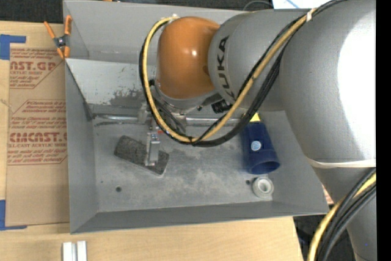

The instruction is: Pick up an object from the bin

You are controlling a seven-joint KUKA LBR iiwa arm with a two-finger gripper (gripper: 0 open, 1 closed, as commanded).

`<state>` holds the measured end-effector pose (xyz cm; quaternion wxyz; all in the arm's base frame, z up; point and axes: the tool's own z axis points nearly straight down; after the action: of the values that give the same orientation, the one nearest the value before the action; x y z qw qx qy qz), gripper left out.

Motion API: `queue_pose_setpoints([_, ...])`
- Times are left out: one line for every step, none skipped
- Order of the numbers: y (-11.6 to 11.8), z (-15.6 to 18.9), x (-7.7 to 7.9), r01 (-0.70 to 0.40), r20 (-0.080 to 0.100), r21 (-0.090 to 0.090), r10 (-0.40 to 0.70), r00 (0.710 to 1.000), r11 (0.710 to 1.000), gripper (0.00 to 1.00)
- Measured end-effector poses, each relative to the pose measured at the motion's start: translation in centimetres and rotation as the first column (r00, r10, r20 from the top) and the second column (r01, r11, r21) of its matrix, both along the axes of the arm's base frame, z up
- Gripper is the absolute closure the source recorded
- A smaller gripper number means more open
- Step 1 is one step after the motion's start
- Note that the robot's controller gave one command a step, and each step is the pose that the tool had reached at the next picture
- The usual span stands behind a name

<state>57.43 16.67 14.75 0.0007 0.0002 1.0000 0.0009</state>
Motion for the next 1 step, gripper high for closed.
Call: queue_pose_setpoints([0.00,0.00,0.00,-0.001,0.000,0.000,0.001,1.000,1.000,0.00])
